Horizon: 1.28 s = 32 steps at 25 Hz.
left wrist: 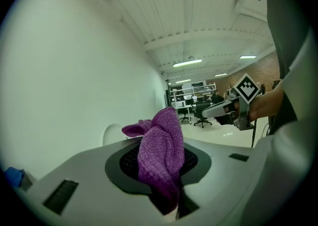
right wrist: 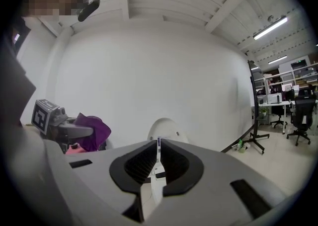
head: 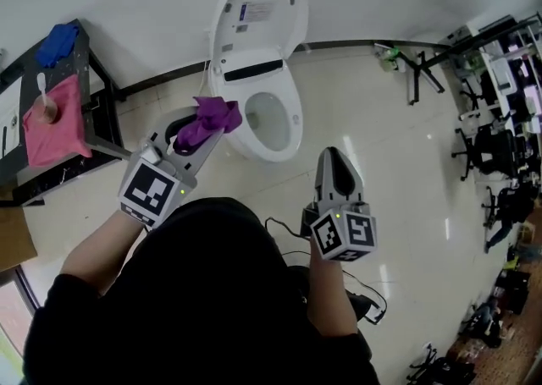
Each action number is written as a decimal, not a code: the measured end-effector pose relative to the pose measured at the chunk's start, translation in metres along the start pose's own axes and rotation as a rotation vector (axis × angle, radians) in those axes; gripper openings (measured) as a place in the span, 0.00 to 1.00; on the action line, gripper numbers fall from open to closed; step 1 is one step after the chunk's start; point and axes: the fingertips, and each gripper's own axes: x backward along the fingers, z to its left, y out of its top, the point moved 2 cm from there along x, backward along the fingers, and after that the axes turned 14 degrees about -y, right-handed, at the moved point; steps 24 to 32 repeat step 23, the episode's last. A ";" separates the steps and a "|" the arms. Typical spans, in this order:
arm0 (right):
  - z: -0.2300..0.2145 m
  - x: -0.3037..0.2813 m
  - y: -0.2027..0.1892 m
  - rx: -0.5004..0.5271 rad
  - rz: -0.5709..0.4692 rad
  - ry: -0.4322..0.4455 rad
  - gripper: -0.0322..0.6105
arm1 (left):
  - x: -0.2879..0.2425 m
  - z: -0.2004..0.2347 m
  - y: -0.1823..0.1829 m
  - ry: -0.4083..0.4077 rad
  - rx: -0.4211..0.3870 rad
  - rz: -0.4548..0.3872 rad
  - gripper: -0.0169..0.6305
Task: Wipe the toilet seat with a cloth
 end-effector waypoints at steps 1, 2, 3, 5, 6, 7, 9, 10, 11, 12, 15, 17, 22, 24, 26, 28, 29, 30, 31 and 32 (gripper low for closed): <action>-0.011 0.002 0.002 -0.003 -0.004 -0.001 0.11 | -0.010 -0.007 0.004 0.002 0.014 0.001 0.18; -0.019 0.004 0.002 -0.004 -0.007 -0.002 0.11 | -0.017 -0.012 0.006 -0.002 0.016 0.004 0.18; -0.025 0.005 0.002 -0.003 -0.009 -0.003 0.10 | -0.024 -0.016 0.007 -0.009 0.007 0.009 0.18; -0.033 0.006 0.002 0.001 -0.012 -0.005 0.10 | -0.033 -0.021 0.007 -0.014 0.003 0.017 0.18; -0.035 0.006 0.002 0.004 -0.013 -0.006 0.10 | -0.036 -0.023 0.007 -0.012 0.012 0.019 0.18; -0.035 0.006 0.001 0.007 -0.014 -0.006 0.10 | -0.038 -0.023 0.006 -0.012 0.017 0.022 0.18; -0.033 0.006 0.000 0.010 -0.016 -0.006 0.10 | -0.039 -0.023 0.004 -0.016 0.018 0.026 0.18; -0.032 0.006 -0.001 0.009 -0.017 -0.005 0.10 | -0.039 -0.023 0.003 -0.018 0.017 0.027 0.18; -0.031 0.006 -0.001 0.009 -0.017 -0.005 0.10 | -0.039 -0.023 0.002 -0.020 0.016 0.028 0.18; -0.030 0.007 -0.002 0.009 -0.017 -0.004 0.10 | -0.039 -0.023 0.002 -0.020 0.016 0.029 0.18; -0.029 0.008 -0.002 0.010 -0.016 -0.002 0.10 | -0.039 -0.024 0.002 -0.023 0.015 0.034 0.18; -0.030 0.010 -0.002 0.008 -0.020 0.002 0.10 | -0.040 -0.027 0.002 -0.024 0.013 0.036 0.18; -0.030 0.015 -0.005 0.002 -0.018 0.003 0.09 | -0.038 -0.032 0.001 -0.026 0.012 0.038 0.18; -0.029 0.015 -0.005 0.000 -0.018 0.003 0.10 | -0.038 -0.032 0.000 -0.026 0.012 0.039 0.18; -0.029 0.015 -0.005 0.000 -0.018 0.003 0.10 | -0.038 -0.032 0.000 -0.026 0.012 0.039 0.18; -0.029 0.015 -0.005 0.000 -0.018 0.003 0.10 | -0.038 -0.032 0.000 -0.026 0.012 0.039 0.18; -0.029 0.015 -0.005 0.000 -0.018 0.003 0.10 | -0.038 -0.032 0.000 -0.026 0.012 0.039 0.18; -0.029 0.015 -0.005 0.000 -0.018 0.003 0.10 | -0.038 -0.032 0.000 -0.026 0.012 0.039 0.18; -0.029 0.015 -0.005 0.000 -0.018 0.003 0.10 | -0.038 -0.032 0.000 -0.026 0.012 0.039 0.18; -0.029 0.015 -0.005 0.000 -0.018 0.003 0.10 | -0.038 -0.032 0.000 -0.026 0.012 0.039 0.18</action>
